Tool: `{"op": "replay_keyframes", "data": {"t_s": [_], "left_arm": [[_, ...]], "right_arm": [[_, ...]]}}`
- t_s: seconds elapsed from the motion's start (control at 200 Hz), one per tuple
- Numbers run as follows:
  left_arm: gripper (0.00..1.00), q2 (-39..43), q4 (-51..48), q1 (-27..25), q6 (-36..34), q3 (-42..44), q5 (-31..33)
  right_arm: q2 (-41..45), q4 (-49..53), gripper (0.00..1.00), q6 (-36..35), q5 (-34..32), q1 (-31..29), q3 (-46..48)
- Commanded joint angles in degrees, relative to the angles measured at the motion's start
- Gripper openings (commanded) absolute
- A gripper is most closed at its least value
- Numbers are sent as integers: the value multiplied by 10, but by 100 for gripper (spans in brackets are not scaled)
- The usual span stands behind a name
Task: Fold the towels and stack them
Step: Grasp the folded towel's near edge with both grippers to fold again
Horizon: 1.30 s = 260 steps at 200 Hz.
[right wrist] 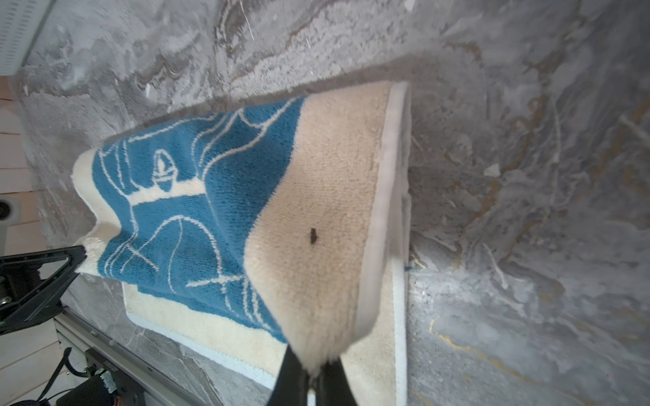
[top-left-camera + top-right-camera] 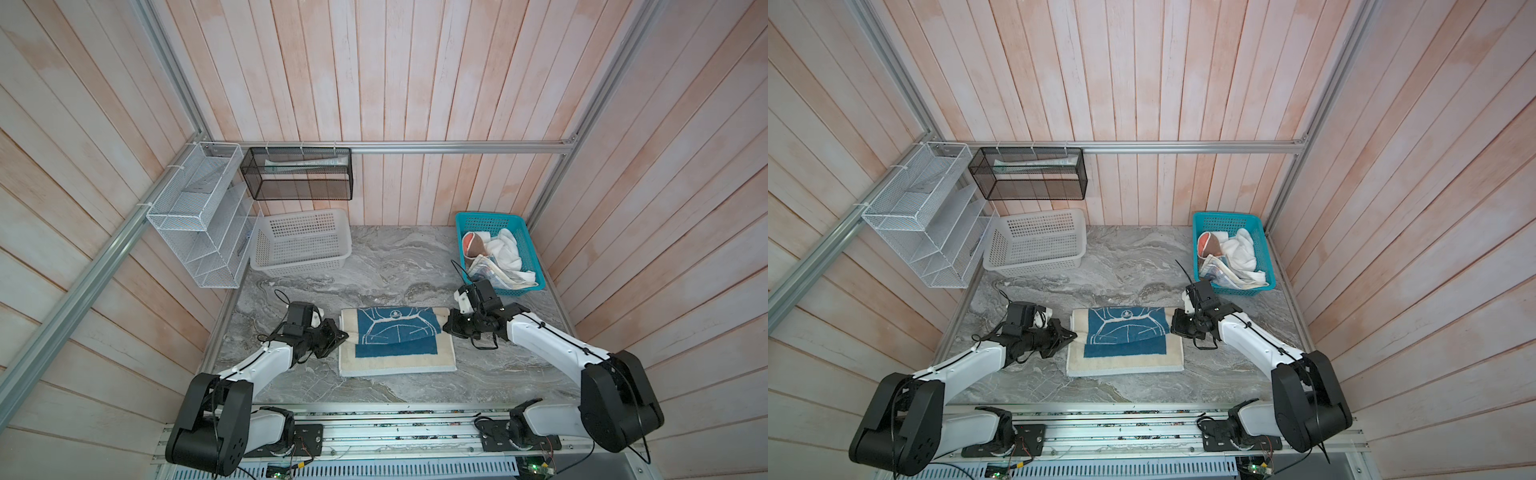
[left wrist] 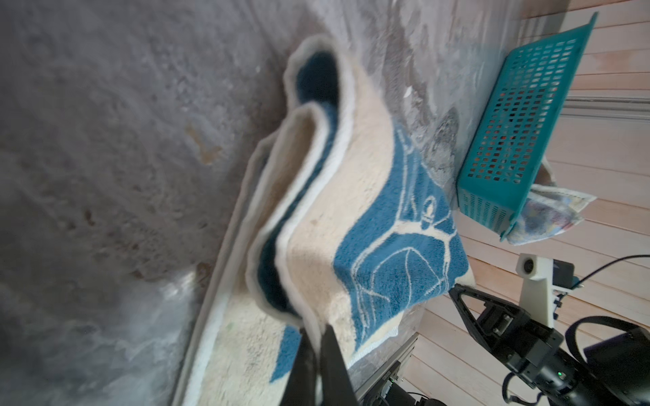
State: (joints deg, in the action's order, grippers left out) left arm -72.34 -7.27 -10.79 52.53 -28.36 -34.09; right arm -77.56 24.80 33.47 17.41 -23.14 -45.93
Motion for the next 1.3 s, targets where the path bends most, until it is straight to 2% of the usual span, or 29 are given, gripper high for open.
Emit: {"op": "replay_keyframes", "data": {"t_s": [0.0,0.16,0.31,0.335,0.405,0.445,0.55,0.645,0.855,0.99,1.09,1.125,1.22,1.265,1.295], "left_arm": [[0,41,-76,6,-45,-48,8],[0,95,-174,6,-73,-73,20],[0,124,-164,6,-54,5,0],[0,126,-154,5,-49,23,-4],[0,126,-114,5,-37,70,-10],[0,119,-89,5,-30,97,-9],[0,89,-50,5,-25,127,-21],[0,82,-47,5,-31,127,-20],[0,83,-64,5,-49,113,-6],[0,66,-44,6,-51,117,-8],[0,43,-20,6,-52,117,-8],[0,31,-15,6,-54,113,-8],[0,7,-8,7,-57,101,-8],[0,-1,-7,8,-60,94,-10],[0,-4,-12,9,-62,87,-12]], "right_arm": [[13,62,0,-25,-22,6,-46],[53,113,0,-18,-13,6,-51],[93,105,0,16,29,4,45],[100,102,4,24,39,4,61],[122,101,30,39,56,3,91],[142,107,39,46,54,0,95],[181,125,50,55,21,1,88],[188,121,52,57,-1,3,95],[131,33,52,60,38,3,132],[85,5,52,43,7,4,128],[45,-5,50,18,-10,9,104],[30,0,41,9,-6,12,89],[8,9,8,-8,6,12,64],[5,11,0,-11,6,12,58],[3,15,0,-12,5,12,54]]}}
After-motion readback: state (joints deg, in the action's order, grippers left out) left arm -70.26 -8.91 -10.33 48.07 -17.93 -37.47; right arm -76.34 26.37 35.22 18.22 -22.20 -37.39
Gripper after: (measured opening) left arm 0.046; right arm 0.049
